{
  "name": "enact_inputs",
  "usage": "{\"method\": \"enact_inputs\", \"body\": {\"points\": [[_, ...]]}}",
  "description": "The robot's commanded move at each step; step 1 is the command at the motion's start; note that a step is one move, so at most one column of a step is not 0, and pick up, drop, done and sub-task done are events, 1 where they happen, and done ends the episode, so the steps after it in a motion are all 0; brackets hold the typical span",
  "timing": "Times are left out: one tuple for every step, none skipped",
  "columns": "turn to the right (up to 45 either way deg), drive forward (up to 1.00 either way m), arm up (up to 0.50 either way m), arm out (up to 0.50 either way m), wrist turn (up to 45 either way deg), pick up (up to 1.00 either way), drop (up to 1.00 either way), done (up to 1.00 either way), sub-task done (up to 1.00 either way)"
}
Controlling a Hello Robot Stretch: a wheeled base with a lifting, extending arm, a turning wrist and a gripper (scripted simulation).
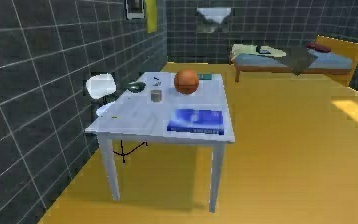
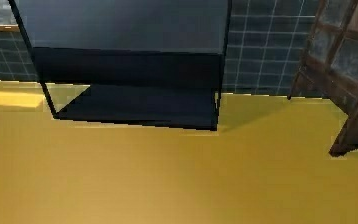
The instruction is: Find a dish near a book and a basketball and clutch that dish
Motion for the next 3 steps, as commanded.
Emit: {"method": "enact_inputs", "body": {"points": [[0.0,0.45,0.0,0.0,0.0,0.0,0.0,0.0,0.0],[45.0,0.0,0.0,0.0,0.0,0.0,0.0,0.0,0.0],[45.0,0.0,0.0,0.0,0.0,0.0,0.0,0.0,0.0]]}}
